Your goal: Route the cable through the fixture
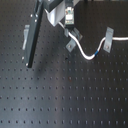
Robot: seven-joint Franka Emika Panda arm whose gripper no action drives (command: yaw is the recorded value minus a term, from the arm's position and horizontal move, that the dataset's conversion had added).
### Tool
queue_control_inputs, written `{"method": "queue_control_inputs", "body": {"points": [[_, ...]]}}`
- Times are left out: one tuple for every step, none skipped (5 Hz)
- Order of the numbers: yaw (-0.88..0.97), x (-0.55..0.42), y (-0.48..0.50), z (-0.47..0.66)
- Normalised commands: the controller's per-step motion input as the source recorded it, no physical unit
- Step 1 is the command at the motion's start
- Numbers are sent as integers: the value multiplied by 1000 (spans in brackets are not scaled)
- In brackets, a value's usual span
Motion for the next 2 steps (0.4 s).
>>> {"method": "queue_control_inputs", "body": {"points": [[43, -127, -89, -506], [20, -122, -73, -471]]}}
